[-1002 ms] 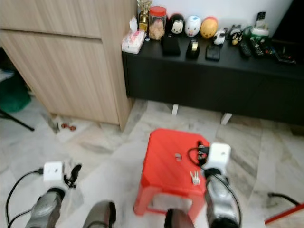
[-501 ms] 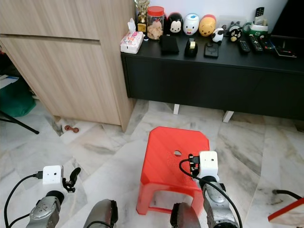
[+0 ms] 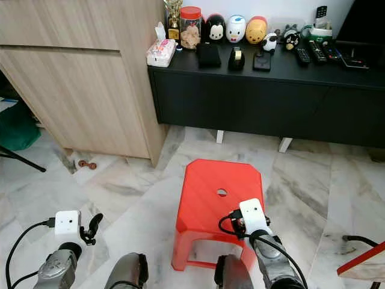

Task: Hang keys on a hook

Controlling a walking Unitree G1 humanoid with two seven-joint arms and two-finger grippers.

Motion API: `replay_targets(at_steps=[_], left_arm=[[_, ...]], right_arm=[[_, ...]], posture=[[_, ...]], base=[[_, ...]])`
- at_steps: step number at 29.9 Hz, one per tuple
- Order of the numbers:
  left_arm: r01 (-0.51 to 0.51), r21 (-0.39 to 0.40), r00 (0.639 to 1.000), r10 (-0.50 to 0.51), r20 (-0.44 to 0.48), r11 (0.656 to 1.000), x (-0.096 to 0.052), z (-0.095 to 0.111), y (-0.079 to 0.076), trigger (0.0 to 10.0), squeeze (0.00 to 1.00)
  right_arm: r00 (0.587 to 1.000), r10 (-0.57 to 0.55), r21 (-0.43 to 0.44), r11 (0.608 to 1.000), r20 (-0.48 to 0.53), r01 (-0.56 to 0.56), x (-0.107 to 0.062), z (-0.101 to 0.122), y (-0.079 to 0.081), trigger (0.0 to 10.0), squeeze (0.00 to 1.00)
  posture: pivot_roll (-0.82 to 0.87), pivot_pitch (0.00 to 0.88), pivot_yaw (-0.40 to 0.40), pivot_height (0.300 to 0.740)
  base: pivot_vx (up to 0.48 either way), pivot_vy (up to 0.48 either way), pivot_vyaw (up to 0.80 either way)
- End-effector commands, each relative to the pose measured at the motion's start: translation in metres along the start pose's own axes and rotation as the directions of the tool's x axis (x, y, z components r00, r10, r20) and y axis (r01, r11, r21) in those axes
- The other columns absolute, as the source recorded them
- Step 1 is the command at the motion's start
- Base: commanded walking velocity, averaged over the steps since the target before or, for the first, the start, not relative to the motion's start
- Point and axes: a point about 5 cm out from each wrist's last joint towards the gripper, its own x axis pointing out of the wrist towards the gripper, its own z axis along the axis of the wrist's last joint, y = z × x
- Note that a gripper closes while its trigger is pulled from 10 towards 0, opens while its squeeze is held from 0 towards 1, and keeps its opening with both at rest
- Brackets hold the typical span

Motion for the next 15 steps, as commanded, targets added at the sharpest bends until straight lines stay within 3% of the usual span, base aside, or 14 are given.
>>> replay_targets(at_steps=[1, 15], left_arm=[[0.005, 0.023, 0.999, -0.004, -0.050, 1.000, -0.0043, -0.0095, 0.0027, 10.0, 0.00], [0.007, 0.038, 0.999, -0.005, -0.052, 0.999, -0.0046, -0.0092, 0.0061, 10.0, 0.00]], right_arm=[[1.000, 0.008, -0.016, 1.000, -0.027, -0.009, 0.0001, -0.0040, 0.0007, 10.0, 0.00], [0.999, -0.013, -0.041, 0.999, -0.042, 0.011, 0.0028, -0.0010, -0.0047, 10.0, 0.00]], posture=[[0.14, 0.149, -0.001, 0.611], [0.15, 0.153, 0.008, 0.611]], base=[[0.000, 0.000, 0.00], [0.000, 0.000, 0.00]])
